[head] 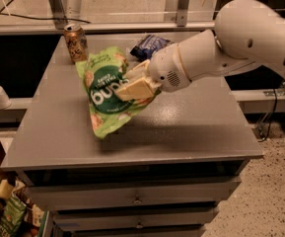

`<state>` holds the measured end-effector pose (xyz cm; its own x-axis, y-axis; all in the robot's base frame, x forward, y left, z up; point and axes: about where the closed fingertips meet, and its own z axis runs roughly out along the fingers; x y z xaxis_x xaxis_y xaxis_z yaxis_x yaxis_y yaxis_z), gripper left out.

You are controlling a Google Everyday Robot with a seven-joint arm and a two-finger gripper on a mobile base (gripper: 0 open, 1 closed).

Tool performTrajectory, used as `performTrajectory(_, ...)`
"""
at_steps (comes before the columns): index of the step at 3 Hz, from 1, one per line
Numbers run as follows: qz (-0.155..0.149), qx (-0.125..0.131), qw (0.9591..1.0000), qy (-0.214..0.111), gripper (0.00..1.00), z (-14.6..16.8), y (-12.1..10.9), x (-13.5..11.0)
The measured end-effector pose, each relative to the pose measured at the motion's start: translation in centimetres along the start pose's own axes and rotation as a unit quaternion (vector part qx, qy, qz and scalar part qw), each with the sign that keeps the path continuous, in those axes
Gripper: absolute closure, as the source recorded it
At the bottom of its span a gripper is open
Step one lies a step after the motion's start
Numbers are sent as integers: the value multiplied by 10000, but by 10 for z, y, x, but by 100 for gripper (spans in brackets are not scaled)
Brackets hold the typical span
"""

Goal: Pick green rice chip bag

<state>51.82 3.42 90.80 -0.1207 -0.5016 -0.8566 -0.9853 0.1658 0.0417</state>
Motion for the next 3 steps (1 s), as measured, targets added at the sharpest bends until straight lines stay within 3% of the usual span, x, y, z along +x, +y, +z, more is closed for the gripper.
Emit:
performTrajectory(1, 43, 166, 9988, -463, 100, -34, 2, -32)
performTrajectory(2, 148, 28, 9969, -778, 100, -49, 4, -51)
performTrajectory(3, 143, 17, 9967, -795, 100, -49, 5, -52)
